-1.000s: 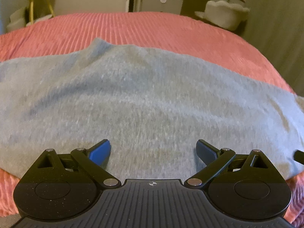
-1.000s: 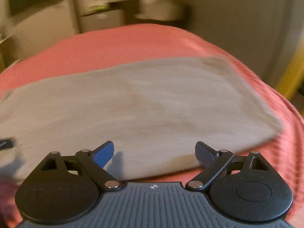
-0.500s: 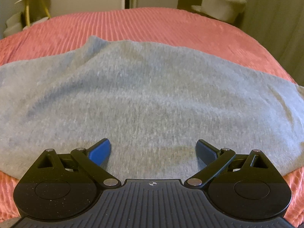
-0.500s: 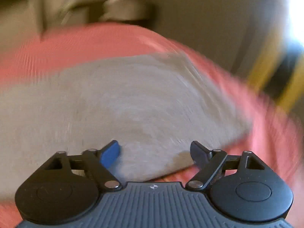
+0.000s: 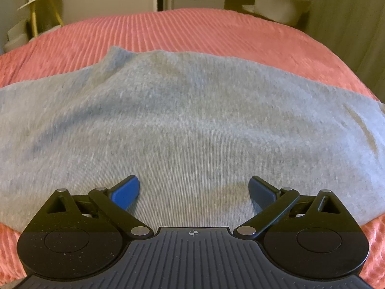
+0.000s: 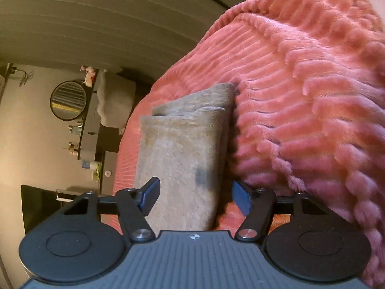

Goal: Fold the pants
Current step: 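Grasp the folded sweatpants edge again with the right tool and lift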

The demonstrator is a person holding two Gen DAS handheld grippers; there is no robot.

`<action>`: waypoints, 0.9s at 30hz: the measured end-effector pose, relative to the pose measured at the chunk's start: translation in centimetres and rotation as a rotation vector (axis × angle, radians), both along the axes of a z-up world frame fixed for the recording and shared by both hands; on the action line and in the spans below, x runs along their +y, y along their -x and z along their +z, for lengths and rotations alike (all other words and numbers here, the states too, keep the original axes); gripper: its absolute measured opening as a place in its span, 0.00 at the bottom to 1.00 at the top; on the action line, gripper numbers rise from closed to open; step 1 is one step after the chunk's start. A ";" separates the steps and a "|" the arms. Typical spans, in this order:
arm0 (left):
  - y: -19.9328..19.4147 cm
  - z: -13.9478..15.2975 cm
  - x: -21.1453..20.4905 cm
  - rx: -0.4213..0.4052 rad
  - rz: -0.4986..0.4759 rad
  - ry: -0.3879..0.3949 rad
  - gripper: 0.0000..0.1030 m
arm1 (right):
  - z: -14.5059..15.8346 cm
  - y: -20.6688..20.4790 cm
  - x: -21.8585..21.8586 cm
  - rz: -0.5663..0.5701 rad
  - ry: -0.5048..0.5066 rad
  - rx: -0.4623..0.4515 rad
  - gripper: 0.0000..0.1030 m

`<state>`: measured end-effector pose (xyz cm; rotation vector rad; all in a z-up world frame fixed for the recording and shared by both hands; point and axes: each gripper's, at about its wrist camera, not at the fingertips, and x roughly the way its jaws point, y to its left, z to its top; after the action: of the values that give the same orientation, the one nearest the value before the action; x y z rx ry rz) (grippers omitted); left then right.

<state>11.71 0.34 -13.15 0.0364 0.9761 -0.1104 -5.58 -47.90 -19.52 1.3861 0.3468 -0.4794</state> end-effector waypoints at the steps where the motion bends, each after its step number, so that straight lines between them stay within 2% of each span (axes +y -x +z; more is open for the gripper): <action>1: 0.0 0.0 0.0 0.000 0.000 -0.001 0.98 | -0.1 0.3 -0.8 0.001 0.001 -0.006 0.54; 7: 0.1 0.0 -0.2 -0.002 0.000 -0.012 0.99 | -0.8 -0.5 -2.6 -0.053 -0.060 -0.095 0.34; 8: 0.0 0.0 -0.2 -0.003 0.000 -0.014 0.99 | -0.4 -0.6 -2.6 -0.046 -0.041 -0.087 0.31; 10: 0.0 -0.1 -0.3 -0.004 -0.001 -0.019 0.99 | 0.9 -0.6 -2.4 -0.004 0.033 -0.084 0.16; 12: 0.0 -0.1 -0.4 -0.007 -0.001 -0.023 1.00 | 1.9 -1.3 -2.0 0.039 0.118 -0.097 0.15; 14: -0.1 -0.2 -0.4 -0.009 -0.003 -0.026 1.00 | 1.7 -2.2 -2.3 0.056 0.122 -0.074 0.20; 15: -0.1 -0.2 -0.4 -0.010 -0.003 -0.027 1.00 | 1.2 -2.8 -2.6 0.059 0.115 -0.028 0.24; 16: -0.1 -0.2 -0.4 -0.009 -0.002 -0.025 1.00 | 0.6 -3.2 -3.0 0.057 0.103 0.003 0.21; 19: -0.1 -0.1 -0.3 -0.009 0.000 -0.021 1.00 | -0.4 -3.0 -3.4 0.028 0.048 -0.031 0.16; 21: -0.1 -0.1 -0.4 -0.009 0.001 -0.022 1.00 | 0.4 -3.0 -3.0 0.039 0.070 -0.039 0.11; 23: -0.2 -0.1 -0.3 -0.009 0.003 -0.018 1.00 | 1.5 -3.0 -2.5 0.047 0.125 -0.052 0.10; 24: -0.1 0.0 -0.3 -0.010 0.006 -0.013 1.00 | 1.7 -3.1 -2.4 0.051 0.143 -0.042 0.10; 27: 0.0 0.4 0.3 -0.007 0.017 0.019 0.99 | 1.4 -3.5 -2.5 0.060 0.147 0.090 0.10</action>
<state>11.72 0.59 -12.72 0.0109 0.9680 -0.1038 -2.07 -50.42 -18.09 1.2108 0.4169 -0.5092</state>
